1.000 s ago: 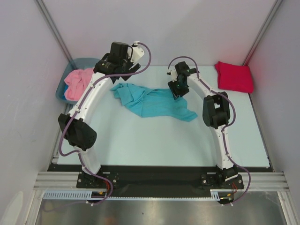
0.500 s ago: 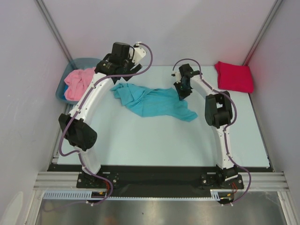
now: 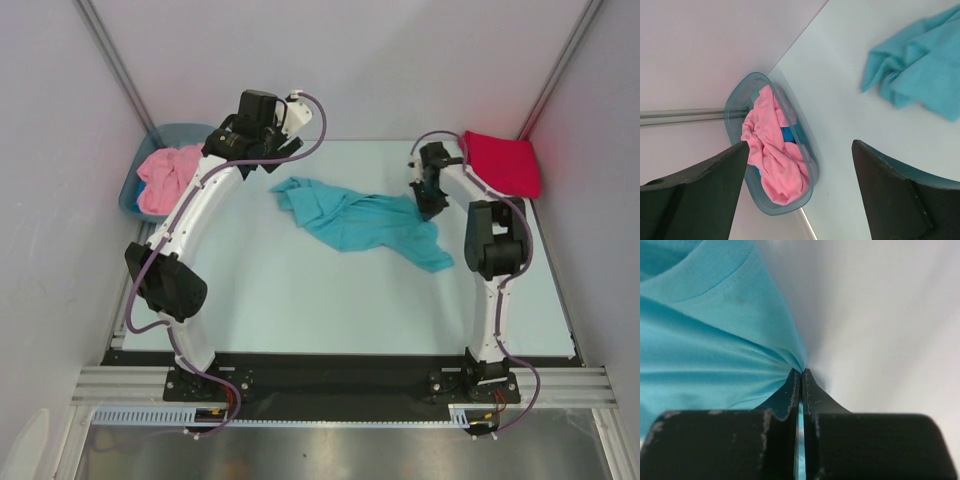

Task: Fold and stack the t-shirts
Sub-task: Flatten the tshirt out

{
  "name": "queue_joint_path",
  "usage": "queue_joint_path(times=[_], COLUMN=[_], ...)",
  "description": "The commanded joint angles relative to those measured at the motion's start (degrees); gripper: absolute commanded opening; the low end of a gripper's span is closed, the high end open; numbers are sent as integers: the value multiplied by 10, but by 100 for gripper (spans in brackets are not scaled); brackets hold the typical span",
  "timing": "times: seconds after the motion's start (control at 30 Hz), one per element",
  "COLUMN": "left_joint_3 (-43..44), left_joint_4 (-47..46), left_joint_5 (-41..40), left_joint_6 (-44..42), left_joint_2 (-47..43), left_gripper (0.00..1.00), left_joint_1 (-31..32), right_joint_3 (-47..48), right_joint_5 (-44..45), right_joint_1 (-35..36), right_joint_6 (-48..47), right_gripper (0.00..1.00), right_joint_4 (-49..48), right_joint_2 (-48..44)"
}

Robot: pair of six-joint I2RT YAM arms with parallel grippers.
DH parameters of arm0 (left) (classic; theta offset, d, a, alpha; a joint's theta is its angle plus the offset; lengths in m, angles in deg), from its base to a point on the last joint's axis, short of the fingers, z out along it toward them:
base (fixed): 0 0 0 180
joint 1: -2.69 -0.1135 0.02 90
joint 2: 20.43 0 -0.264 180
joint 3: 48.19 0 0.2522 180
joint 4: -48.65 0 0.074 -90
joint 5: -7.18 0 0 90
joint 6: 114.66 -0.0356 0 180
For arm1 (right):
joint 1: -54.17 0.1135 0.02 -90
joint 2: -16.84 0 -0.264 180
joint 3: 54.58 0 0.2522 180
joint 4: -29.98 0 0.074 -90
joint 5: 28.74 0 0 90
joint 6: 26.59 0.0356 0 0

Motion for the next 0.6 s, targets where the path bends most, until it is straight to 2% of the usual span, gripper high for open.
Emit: queue_joint_path(times=[0.0, 0.1, 0.23, 0.33, 0.4, 0.43, 0.5, 0.53, 0.57], left_joint_3=[14, 14, 15, -1, -34, -49, -81, -88, -100], left_joint_4=[-18, -19, -20, -18, -12, -11, -13, -21, -28], left_joint_5=[-7, -4, 6, 30, 81, 96, 155, 177, 189], left_joint_6=[-12, -14, -22, -43, -61, -66, -73, -76, -77], left_joint_2=[-34, -32, -24, -22, -24, -24, -21, -17, -11], left_gripper=[90, 90, 90, 92, 95, 96, 100, 100, 100], left_joint_1=[4, 4, 6, 15, 25, 31, 46, 51, 63], right_joint_3=[-49, -99, -127, -124, -122, -118, -112, -106, -101], right_joint_5=[103, 149, 151, 141, 139, 136, 139, 140, 142], right_joint_1=[-67, -88, -87, -80, -78, -78, -77, -77, -77], right_joint_6=[8, 7, 10, 11, 5, -1, -3, -8, -8], right_gripper=[0, 0, 0, 0, 3, 18, 43, 62, 66], right_joint_4=[-7, -23, -27, -22, -26, -24, -22, -19, -17], right_joint_2=[-77, -120, -142, -133, -128, -123, -115, -112, -109])
